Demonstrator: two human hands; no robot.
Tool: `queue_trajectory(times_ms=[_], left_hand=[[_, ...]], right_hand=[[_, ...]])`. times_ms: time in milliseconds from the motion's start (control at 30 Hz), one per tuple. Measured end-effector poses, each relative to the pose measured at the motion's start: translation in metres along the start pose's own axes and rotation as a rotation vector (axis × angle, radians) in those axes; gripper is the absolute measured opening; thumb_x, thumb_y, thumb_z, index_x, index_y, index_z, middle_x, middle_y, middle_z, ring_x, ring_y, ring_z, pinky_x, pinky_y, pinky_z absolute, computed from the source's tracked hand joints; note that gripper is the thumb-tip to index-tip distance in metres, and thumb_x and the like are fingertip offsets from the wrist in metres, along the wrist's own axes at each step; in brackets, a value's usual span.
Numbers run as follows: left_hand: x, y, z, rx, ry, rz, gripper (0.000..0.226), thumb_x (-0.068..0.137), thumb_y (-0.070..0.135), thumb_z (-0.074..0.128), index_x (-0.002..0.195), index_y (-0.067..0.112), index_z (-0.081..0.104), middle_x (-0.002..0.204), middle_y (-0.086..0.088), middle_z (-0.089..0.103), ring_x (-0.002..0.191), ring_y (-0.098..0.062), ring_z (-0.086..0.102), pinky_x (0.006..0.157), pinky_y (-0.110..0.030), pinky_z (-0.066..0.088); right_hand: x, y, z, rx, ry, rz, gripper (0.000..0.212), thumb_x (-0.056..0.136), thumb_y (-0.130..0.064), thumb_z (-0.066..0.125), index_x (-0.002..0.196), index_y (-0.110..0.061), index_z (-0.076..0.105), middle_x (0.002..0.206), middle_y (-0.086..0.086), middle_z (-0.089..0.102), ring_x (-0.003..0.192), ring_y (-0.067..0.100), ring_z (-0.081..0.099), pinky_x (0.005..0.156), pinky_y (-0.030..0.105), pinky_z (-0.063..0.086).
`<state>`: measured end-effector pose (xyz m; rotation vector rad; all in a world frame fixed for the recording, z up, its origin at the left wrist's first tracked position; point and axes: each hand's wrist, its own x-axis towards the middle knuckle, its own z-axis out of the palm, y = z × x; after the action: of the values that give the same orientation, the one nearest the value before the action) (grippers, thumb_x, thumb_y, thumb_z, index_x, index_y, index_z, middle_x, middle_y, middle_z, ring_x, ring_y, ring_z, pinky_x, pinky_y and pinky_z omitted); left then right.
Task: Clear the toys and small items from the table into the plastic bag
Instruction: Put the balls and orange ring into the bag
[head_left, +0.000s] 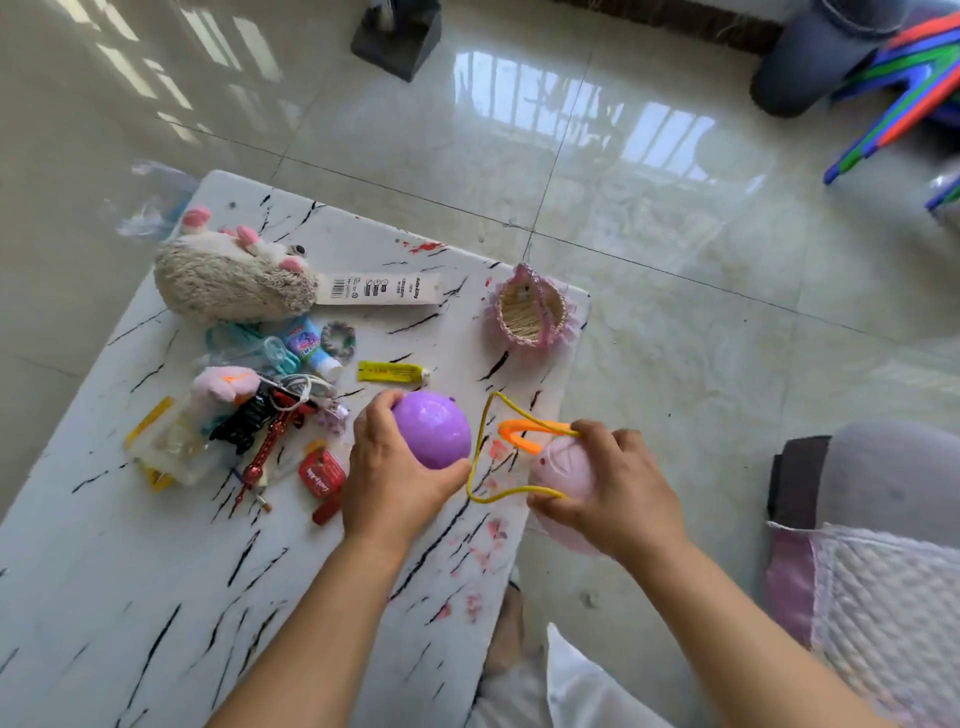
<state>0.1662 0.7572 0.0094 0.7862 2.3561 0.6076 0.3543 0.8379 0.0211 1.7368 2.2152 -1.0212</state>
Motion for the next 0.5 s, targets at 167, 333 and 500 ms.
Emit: queue_trajectory(times_ms=[167, 333, 500], left_hand=[[-0.051, 0.037, 0.013, 0.028, -0.110, 0.130, 0.090, 0.055, 0.041, 0.081, 0.129, 0.030, 0.030, 0.129, 0.000, 0.037, 0.110, -0.027, 0.051, 0.077, -0.029, 0.037], [-0.119, 0.072, 0.029, 0.058, -0.235, 0.313, 0.088, 0.057, 0.045, 0.079, 0.127, 0.033, 0.027, 0.131, 0.002, 0.035, 0.108, -0.027, 0.053, 0.080, -0.033, 0.044], [-0.218, 0.094, 0.047, 0.038, -0.323, 0.518, 0.086, 0.054, 0.046, 0.079, 0.124, 0.038, 0.030, 0.123, 0.007, 0.039, 0.095, -0.017, 0.047, 0.076, -0.027, 0.038]], right_hand=[[-0.069, 0.045, -0.023, 0.063, 0.166, 0.077, 0.081, 0.056, -0.057, 0.076, 0.125, -0.030, 0.045, 0.136, -0.005, 0.042, 0.116, 0.025, 0.049, 0.092, 0.035, 0.044], [-0.158, 0.100, -0.044, 0.166, 0.319, 0.154, 0.077, 0.056, -0.054, 0.079, 0.121, -0.027, 0.049, 0.121, -0.006, 0.056, 0.106, 0.024, 0.054, 0.091, 0.033, 0.042], [-0.273, 0.165, -0.043, 0.266, 0.480, 0.348, 0.073, 0.053, -0.059, 0.077, 0.115, -0.036, 0.046, 0.111, -0.016, 0.051, 0.104, 0.018, 0.052, 0.076, 0.025, 0.035]])
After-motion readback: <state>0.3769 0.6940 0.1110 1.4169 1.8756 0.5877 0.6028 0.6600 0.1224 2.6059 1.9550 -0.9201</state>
